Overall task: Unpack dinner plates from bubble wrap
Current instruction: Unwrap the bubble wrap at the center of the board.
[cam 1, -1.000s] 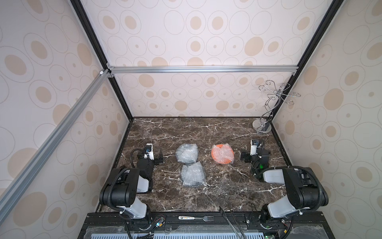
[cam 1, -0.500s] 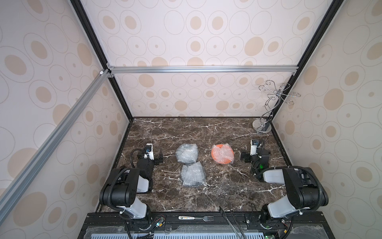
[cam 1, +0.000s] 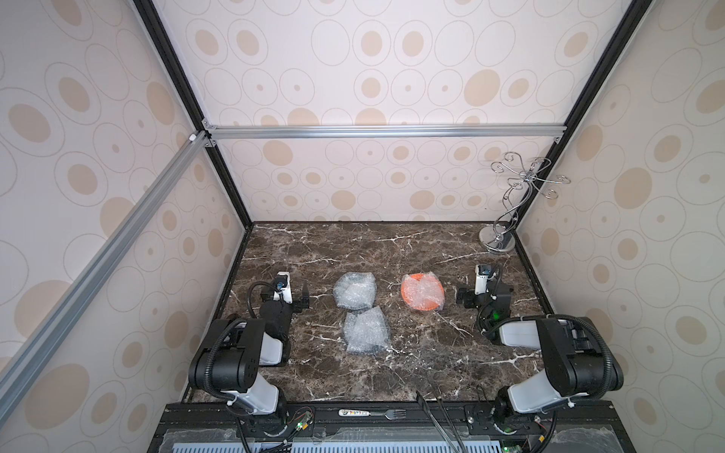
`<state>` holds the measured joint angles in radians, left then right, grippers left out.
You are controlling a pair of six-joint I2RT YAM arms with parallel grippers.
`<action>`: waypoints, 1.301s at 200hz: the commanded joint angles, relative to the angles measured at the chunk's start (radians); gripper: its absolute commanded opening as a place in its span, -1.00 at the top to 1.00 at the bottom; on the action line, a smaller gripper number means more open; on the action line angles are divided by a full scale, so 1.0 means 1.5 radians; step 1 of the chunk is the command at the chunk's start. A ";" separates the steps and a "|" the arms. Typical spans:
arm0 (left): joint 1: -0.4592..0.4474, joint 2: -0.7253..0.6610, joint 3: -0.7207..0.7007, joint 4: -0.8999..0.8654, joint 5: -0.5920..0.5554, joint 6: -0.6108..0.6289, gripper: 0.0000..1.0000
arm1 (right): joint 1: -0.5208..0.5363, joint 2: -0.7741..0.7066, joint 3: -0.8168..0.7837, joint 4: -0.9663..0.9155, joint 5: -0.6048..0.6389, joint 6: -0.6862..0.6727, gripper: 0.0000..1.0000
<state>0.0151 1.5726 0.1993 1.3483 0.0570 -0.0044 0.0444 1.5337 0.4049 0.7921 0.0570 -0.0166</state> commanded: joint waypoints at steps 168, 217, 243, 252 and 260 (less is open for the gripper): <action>0.003 -0.139 0.054 -0.169 -0.021 -0.021 -0.99 | -0.004 -0.144 0.086 -0.260 0.024 0.047 -1.00; 0.003 -0.258 0.145 -0.394 -0.061 -0.130 -0.99 | -0.005 -0.212 0.149 -0.423 -0.021 0.057 -0.98; 0.003 -0.279 0.217 -0.533 -0.045 -0.166 -0.99 | -0.005 -0.233 0.191 -0.507 -0.045 0.063 -0.98; 0.003 -0.284 0.235 -0.569 -0.045 -0.181 -0.99 | -0.005 -0.238 0.204 -0.531 -0.058 0.069 -0.98; 0.003 -0.284 0.253 -0.599 -0.048 -0.193 -0.99 | -0.005 -0.245 0.215 -0.550 -0.069 0.079 -0.98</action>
<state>0.0151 1.1664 0.4953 0.6849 -0.0086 -0.1886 0.0437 1.1965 0.6746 0.1234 0.0135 0.0643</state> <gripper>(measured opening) 0.997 0.992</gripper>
